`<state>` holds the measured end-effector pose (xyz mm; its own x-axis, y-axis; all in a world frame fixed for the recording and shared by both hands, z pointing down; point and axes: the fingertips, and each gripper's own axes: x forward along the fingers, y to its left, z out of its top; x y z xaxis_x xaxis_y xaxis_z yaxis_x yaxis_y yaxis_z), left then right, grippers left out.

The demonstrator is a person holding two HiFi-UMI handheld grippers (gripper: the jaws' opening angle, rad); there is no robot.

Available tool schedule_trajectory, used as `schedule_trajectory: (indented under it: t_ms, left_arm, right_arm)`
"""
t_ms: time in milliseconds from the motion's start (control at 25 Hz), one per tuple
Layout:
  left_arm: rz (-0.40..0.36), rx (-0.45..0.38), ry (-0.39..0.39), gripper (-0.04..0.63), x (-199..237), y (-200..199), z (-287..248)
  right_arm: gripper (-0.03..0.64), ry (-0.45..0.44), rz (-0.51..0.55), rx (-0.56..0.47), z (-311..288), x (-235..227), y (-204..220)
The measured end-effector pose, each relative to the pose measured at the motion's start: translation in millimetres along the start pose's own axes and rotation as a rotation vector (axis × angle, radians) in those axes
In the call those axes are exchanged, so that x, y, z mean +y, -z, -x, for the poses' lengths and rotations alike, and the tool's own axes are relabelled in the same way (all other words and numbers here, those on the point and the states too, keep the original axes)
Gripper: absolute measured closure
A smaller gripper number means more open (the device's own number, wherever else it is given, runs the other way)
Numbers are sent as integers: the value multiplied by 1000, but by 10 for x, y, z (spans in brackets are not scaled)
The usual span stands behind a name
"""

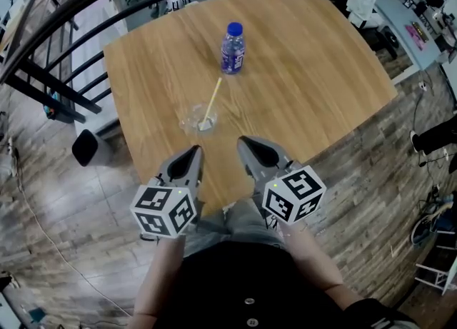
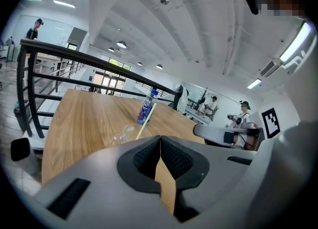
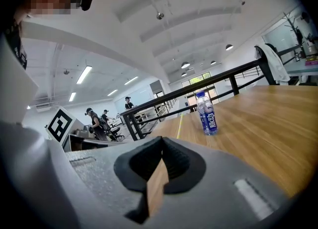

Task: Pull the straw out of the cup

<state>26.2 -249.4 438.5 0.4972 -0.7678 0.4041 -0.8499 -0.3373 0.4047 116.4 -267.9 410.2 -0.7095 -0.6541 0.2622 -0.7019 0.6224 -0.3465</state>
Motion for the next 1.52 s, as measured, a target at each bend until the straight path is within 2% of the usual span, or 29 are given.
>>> schedule_trajectory:
  t_ms: [440, 760, 840, 1120, 1280, 1520]
  left_arm:
    - [49, 37, -8, 578, 444, -72, -201]
    - [66, 52, 25, 578, 744, -132, -378]
    - [71, 61, 30, 578, 788, -109, -421]
    - [94, 70, 68, 578, 947, -117, -561]
    - [113, 78, 91, 578, 1010, -88, -639]
    - [136, 78, 108, 578, 1109, -92, -682]
  right_arm:
    - [617, 48, 31, 46, -528, -244, -91]
    - [615, 69, 32, 61, -940, -359, -82]
    - [531, 79, 20, 63, -1001, -415, -79]
    - [531, 100, 9, 102, -1280, -532, -12]
    - [509, 106, -1, 115, -1417, -583, 43]
    - [508, 83, -6, 127, -1608, -562, 54]
